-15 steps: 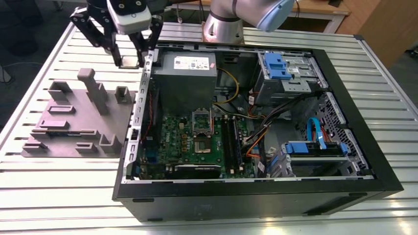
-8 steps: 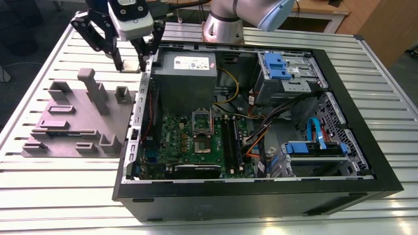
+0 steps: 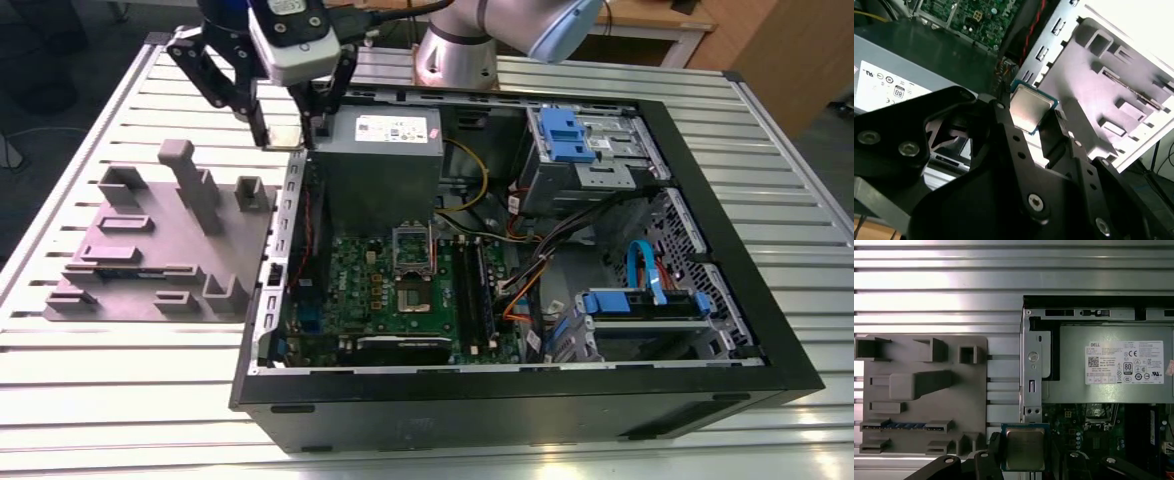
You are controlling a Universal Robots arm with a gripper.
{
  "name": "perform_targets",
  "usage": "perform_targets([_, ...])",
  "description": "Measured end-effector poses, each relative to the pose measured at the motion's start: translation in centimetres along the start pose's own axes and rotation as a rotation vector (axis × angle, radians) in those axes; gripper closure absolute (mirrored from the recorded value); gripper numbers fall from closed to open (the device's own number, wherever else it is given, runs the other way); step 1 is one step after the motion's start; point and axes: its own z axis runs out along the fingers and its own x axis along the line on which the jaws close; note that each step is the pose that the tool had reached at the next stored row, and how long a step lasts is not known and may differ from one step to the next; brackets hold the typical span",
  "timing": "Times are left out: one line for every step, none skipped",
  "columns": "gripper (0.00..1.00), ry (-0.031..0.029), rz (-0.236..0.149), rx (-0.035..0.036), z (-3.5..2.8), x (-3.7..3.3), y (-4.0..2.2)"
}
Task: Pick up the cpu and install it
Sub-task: 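Pick up the cpu and move it towards the insertion slot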
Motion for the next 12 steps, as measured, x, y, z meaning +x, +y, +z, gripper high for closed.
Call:
perform_targets([0.53,-0.0001,0.0,-0.0001,0.0,-0.2,0.0])
perform_targets([0.53,0.0,0.0,-0.0001,0.0,-0.39,-0.01])
perform_targets([0.53,-0.0001,0.0,-0.0001,0.0,-0.6,-0.01])
perform_targets([0.53,-0.0001,0.0,-0.0001,0.0,-0.8,-0.01])
perform_targets([0.53,-0.0001,0.0,-0.0001,0.0,-1.01,-0.02])
perform_targets([0.53,0.0,0.0,0.0,0.0,-1.17,-0.02])
perform_targets([0.53,0.0,0.0,-0.0001,0.0,-1.32,-0.02])
perform_targets([0.53,-0.0001,0.0,-0.0001,0.0,-1.49,-0.02])
perform_targets([0.53,-0.0001,0.0,-0.0001,0.0,-1.64,-0.03])
perform_targets([0.53,-0.0001,0.0,-0.0001,0.0,-1.73,-0.03])
perform_targets([0.53,-0.0001,0.0,-0.0001,0.0,-1.79,-0.04])
perform_targets([0.53,0.0,0.0,0.0,-0.01,-1.83,-0.04])
